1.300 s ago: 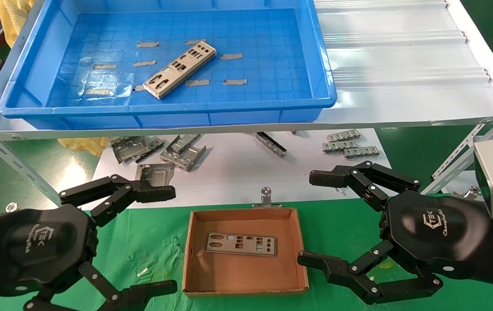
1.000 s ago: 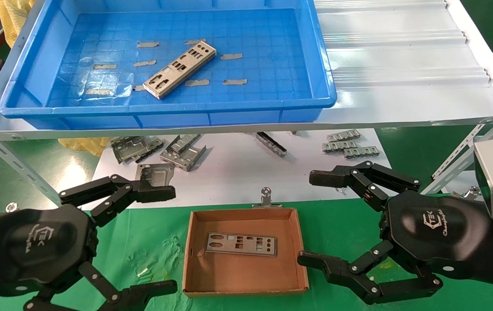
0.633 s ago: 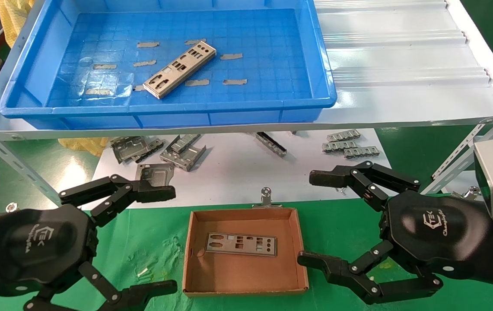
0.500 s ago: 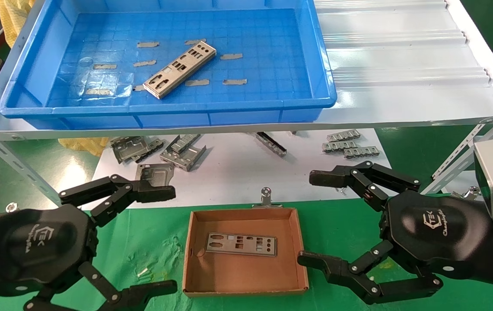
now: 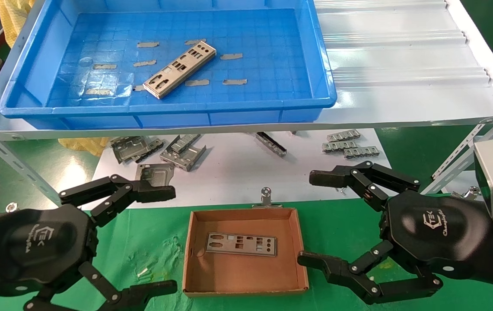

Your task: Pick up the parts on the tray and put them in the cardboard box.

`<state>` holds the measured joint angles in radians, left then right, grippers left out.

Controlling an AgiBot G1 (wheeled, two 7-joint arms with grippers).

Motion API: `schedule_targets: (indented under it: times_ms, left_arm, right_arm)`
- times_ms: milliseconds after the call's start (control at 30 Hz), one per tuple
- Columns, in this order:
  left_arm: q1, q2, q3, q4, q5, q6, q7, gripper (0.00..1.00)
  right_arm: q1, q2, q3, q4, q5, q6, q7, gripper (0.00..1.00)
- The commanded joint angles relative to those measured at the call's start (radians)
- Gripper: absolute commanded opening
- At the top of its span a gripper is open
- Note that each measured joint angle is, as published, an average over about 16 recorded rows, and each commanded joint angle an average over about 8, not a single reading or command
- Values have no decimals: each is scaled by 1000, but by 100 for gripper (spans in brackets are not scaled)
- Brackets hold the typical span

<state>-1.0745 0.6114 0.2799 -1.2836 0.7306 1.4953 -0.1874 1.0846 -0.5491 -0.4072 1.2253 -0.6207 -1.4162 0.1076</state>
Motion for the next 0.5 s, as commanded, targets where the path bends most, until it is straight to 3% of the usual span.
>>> schedule_targets:
  times_ms: [33, 500]
  left_arm:
    - [0, 0, 0, 0, 0, 0, 0, 100]
    - [0, 0, 0, 0, 0, 0, 0, 100]
  right_arm:
    - [0, 0, 0, 0, 0, 0, 0, 100]
    - [0, 0, 0, 0, 0, 0, 0, 100]
